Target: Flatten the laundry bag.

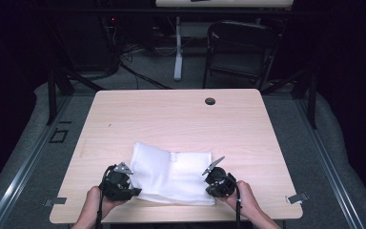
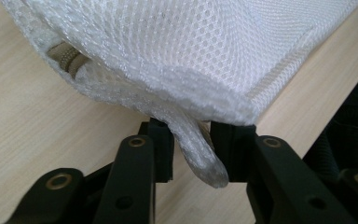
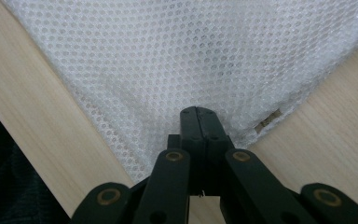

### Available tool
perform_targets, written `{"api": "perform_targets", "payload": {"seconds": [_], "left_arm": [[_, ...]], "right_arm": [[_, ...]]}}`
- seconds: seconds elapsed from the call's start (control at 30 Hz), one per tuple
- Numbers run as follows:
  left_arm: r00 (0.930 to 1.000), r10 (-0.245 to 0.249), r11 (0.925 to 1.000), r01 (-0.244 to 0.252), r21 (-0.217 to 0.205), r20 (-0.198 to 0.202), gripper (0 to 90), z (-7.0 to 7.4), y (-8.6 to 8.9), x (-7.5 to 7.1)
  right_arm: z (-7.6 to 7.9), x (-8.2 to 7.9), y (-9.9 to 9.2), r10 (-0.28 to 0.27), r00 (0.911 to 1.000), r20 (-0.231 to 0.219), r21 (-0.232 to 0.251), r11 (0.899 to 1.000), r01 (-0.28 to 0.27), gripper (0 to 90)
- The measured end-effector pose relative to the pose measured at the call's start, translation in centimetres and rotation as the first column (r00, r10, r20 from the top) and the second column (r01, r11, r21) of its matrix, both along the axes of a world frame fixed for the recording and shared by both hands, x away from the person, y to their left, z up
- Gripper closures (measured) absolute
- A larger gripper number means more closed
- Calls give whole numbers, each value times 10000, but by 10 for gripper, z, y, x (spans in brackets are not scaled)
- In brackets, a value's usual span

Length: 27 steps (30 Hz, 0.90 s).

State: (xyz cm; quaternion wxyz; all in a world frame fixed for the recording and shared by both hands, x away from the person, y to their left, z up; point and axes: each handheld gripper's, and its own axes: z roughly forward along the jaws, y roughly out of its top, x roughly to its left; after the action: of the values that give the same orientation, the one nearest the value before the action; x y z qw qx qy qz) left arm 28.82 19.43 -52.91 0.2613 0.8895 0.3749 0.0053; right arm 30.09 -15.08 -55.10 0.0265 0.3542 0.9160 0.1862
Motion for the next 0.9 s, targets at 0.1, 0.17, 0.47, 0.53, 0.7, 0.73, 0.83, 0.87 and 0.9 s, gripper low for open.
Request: {"api": "perform_targets", "payload": {"seconds": [0.1, 0.17, 0.47, 0.53, 0.7, 0.73, 0.83, 0.87, 0.9], "left_arm": [[10000, 70, 9998, -71, 170, 52, 603, 4, 4, -1], [9997, 248, 9994, -249, 251, 28, 521, 6, 8, -3], [9871, 1321, 9909, -1292, -364, 907, 298, 18, 24, -11], [9878, 1185, 9924, -1145, -442, 1013, 281, 19, 23, -11], [9919, 442, 9987, -409, -302, 1192, 266, 16, 15, -12], [9921, 237, 9989, -187, -420, 1228, 271, 15, 14, -11], [9886, -268, 9993, 301, -203, 1480, 304, 12, 8, -11], [9895, -466, 9983, 509, -287, 1365, 321, 10, 6, -10], [9903, -548, 9980, 584, -240, 1280, 346, 8, 3, -9]], "right_arm": [[0, 1, -3, -71, 10000, -12, 61, 10000, 71, 900], [0, 1, -4, -26, 10000, 9, -29, 10000, 26, 900], [6, 3, -6, 149, 9997, 185, 251, 9996, -154, 796], [13, 3, -9, 240, 9986, 475, 455, 9986, -262, 727], [20, -1, -12, 509, 9962, 700, 873, 9945, -570, 573], [22, -2, -12, 587, 9955, 744, 704, 9955, -640, 564], [22, -4, -10, 836, 9927, 868, 567, 9944, -887, 559], [23, -4, -10, 887, 9920, 894, 487, 9944, -933, 559], [22, -5, -9, 915, 9915, 930, 586, 9935, -971, 559]]}}
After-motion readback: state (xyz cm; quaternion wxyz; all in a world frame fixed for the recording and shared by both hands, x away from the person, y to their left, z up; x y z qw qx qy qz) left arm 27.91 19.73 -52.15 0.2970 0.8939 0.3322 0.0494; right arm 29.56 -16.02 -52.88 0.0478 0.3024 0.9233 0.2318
